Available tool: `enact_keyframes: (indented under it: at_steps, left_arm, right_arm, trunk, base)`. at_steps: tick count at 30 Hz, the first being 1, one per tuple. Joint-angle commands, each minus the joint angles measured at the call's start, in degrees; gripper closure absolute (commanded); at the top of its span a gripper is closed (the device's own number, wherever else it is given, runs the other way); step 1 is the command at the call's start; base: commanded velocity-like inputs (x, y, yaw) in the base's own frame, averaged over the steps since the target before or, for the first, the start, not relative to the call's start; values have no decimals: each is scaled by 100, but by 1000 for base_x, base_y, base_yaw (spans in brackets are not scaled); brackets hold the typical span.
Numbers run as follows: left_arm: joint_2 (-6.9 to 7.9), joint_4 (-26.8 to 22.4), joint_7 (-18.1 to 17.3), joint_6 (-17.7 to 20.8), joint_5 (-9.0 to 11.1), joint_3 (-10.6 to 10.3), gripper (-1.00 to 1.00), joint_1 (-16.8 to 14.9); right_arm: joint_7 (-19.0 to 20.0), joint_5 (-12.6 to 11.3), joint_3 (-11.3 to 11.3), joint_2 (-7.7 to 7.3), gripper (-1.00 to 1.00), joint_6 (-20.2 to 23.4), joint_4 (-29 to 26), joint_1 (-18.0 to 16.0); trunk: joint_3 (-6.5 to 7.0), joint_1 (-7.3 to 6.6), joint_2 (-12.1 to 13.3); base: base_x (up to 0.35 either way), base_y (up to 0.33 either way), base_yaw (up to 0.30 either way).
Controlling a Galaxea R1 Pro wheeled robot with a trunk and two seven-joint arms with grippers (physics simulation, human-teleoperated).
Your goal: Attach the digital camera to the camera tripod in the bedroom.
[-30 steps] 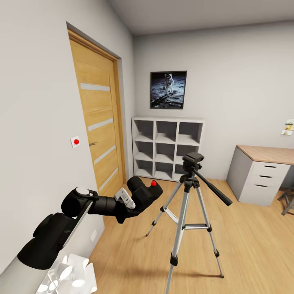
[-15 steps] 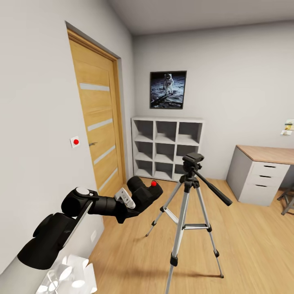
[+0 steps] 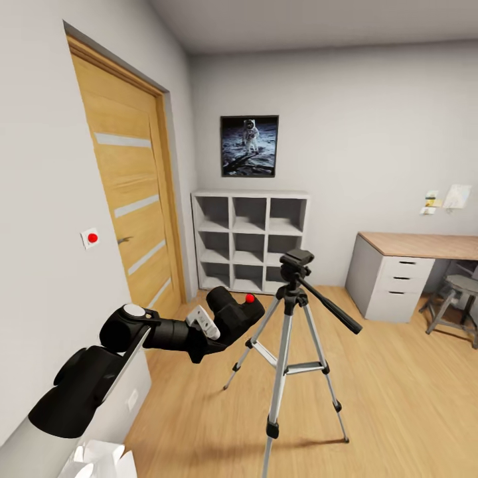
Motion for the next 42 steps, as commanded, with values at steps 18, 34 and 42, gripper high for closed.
enact_keyframes:
  at_steps: [18,34,42]
  left_arm:
    - [15,-6,-53,20,-48,10,100,-3]
    - [83,-78,19,23,-75,23,100,194]
    - [69,-87,-24,72,-75,233,100,454]
  right_arm:
    - [-3,-52,48,3,-100,-43,26,-9]
    - [-48,-251,41,-171,-100,34,211,189]
    - [-39,-347,53,-319,-100,119,5,450]
  trunk:
    - [-2,2,-5]
    - [-2,3,-5]
    - [-2,3,-5]
  base:
    - [3,2,-53]
    - [20,11,0]
    - [0,0,0]
